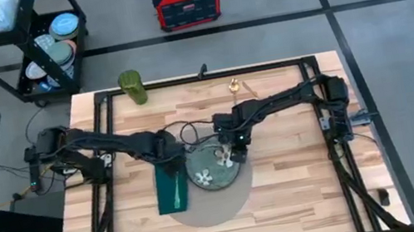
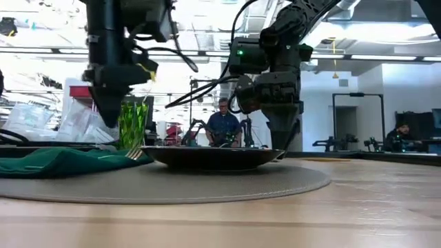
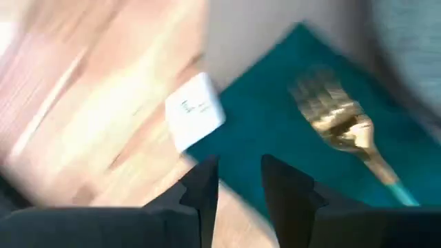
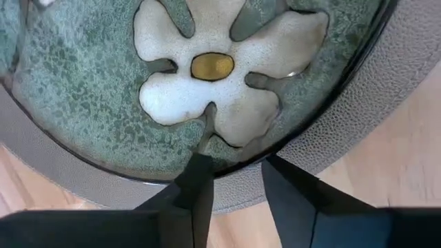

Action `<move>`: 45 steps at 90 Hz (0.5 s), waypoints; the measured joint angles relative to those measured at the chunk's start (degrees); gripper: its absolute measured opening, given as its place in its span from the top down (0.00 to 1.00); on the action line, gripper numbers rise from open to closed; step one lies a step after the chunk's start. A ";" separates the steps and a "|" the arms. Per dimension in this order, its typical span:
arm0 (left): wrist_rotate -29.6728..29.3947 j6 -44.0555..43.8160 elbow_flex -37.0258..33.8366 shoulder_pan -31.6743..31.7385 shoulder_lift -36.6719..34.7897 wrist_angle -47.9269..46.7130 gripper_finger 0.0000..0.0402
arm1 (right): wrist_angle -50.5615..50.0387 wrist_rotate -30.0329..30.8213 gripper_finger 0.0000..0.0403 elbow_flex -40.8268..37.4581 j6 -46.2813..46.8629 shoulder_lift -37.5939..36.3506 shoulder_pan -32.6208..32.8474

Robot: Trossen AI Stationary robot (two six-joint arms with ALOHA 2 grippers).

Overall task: Set table place
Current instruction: Put the green plate on the gray table mat

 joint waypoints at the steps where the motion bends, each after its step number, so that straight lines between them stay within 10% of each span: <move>1: -0.22 -0.60 -0.23 0.00 -0.31 -0.64 0.80 | 0.03 0.03 0.74 0.00 -0.01 0.00 0.01; 23: -0.73 -20.17 -8.53 -0.81 -8.46 -16.40 0.90 | 2.43 -1.38 0.75 0.00 -1.92 0.00 -0.22; 45: 3.24 -34.47 -16.96 -3.83 -18.94 -2.02 0.91 | 2.59 -2.95 0.75 -0.02 -2.06 -0.07 -1.47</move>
